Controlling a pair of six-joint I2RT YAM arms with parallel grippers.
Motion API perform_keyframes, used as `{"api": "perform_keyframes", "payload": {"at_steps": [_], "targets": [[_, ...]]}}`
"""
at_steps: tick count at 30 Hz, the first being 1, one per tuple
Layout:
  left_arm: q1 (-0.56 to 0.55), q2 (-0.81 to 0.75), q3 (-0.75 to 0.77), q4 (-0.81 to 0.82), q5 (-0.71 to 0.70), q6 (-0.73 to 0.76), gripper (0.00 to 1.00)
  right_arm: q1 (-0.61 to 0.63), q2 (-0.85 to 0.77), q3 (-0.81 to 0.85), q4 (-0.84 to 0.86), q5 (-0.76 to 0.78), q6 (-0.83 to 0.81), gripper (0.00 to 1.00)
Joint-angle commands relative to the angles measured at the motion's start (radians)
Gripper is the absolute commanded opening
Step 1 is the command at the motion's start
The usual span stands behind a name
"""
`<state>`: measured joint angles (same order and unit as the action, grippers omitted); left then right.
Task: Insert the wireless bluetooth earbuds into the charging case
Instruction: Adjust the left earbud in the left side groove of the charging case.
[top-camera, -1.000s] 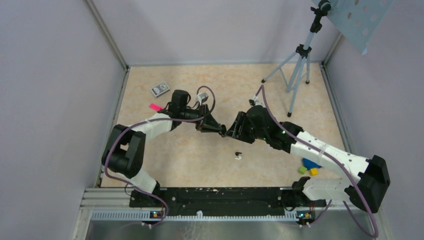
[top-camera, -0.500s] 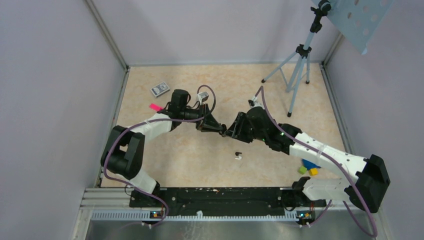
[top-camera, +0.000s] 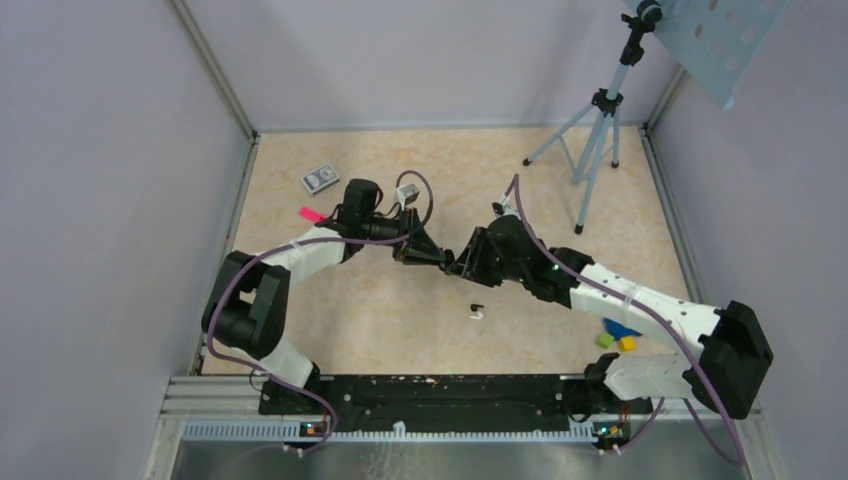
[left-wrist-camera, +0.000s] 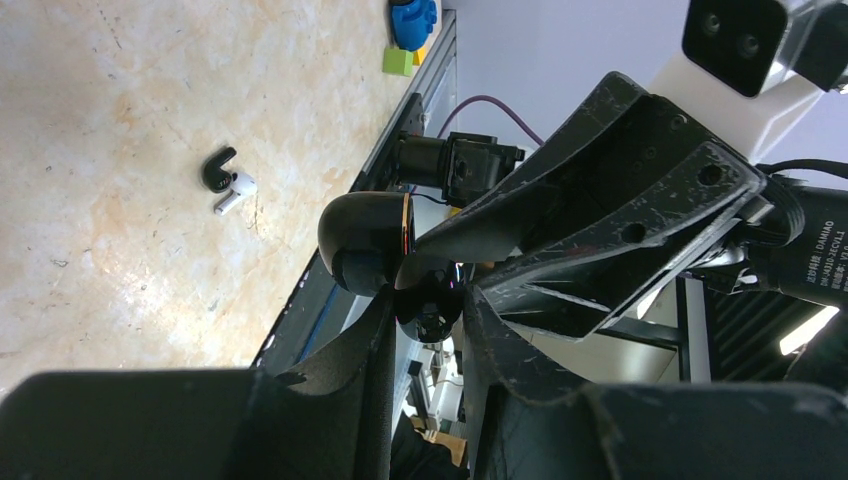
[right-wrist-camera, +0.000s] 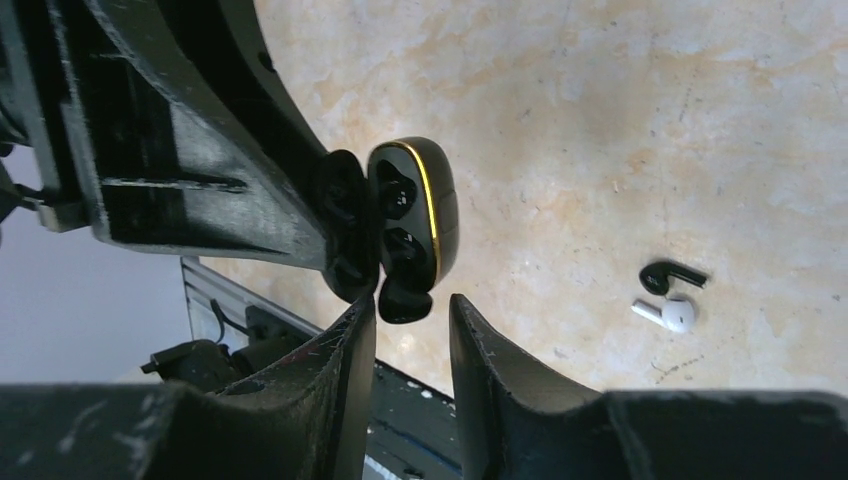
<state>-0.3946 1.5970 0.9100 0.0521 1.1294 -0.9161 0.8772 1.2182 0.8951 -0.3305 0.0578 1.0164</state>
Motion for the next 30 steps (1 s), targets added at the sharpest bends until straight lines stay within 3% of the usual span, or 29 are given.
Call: {"api": "perform_keyframes", "payload": {"at_steps": [1,15,23,30], "targets": [[-0.004,-0.028,0.029,0.034,0.024,0.021,0.00,0.013,-0.004,-0.019,0.030,0.011,0.016,0.31],[-0.004,-0.019,0.031,0.019,0.040,0.029,0.00,0.013,-0.005,-0.001,0.005,0.018,-0.041,0.19],[-0.004,0.024,0.069,-0.045,0.126,0.073,0.00,0.013,-0.001,0.029,-0.025,0.002,-0.201,0.16],[-0.004,0.063,0.114,-0.207,0.168,0.199,0.00,0.013,0.023,0.072,-0.033,-0.047,-0.329,0.11]]}}
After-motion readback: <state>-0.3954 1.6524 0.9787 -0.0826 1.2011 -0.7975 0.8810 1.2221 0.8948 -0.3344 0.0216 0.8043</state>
